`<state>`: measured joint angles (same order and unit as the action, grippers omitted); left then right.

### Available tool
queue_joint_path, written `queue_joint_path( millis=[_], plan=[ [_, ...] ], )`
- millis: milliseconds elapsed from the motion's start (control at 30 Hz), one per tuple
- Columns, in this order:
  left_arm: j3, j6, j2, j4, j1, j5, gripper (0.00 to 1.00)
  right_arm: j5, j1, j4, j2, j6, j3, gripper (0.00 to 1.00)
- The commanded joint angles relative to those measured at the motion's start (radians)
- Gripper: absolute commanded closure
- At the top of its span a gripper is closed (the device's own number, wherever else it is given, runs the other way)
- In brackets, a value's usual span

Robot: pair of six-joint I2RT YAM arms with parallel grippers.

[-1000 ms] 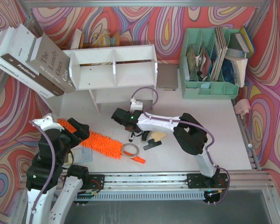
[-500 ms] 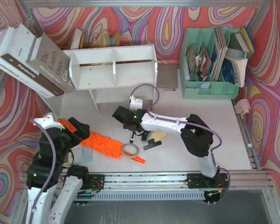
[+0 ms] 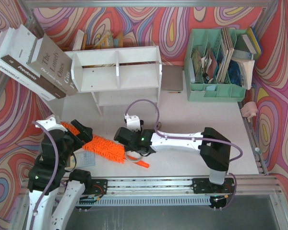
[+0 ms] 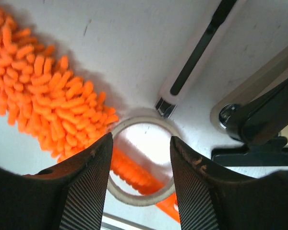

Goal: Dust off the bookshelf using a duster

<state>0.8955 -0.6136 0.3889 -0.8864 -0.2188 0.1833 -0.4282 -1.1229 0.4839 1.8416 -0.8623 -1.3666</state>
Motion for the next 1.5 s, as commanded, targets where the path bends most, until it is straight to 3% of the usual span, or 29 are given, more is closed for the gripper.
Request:
queue_joint_path(
  millis=[0, 500, 933, 1467],
  plan=[
    [0.0, 0.003, 0.029, -0.009, 0.007, -0.007, 0.02, 0.052, -0.039, -0.081, -0.042, 0.05, 0.048, 0.5],
    [0.007, -0.002, 0.057, -0.025, 0.007, 0.022, 0.02, 0.184, -0.064, -0.238, -0.119, 0.099, 0.185, 0.53],
    [0.008, -0.003, 0.067, -0.025, 0.007, 0.021, 0.02, 0.221, -0.067, -0.26, -0.048, 0.12, 0.17, 0.55],
    [0.007, 0.0, 0.076, -0.021, 0.007, 0.009, 0.02, 0.241, -0.075, -0.238, 0.025, 0.11, 0.132, 0.66]
  ],
)
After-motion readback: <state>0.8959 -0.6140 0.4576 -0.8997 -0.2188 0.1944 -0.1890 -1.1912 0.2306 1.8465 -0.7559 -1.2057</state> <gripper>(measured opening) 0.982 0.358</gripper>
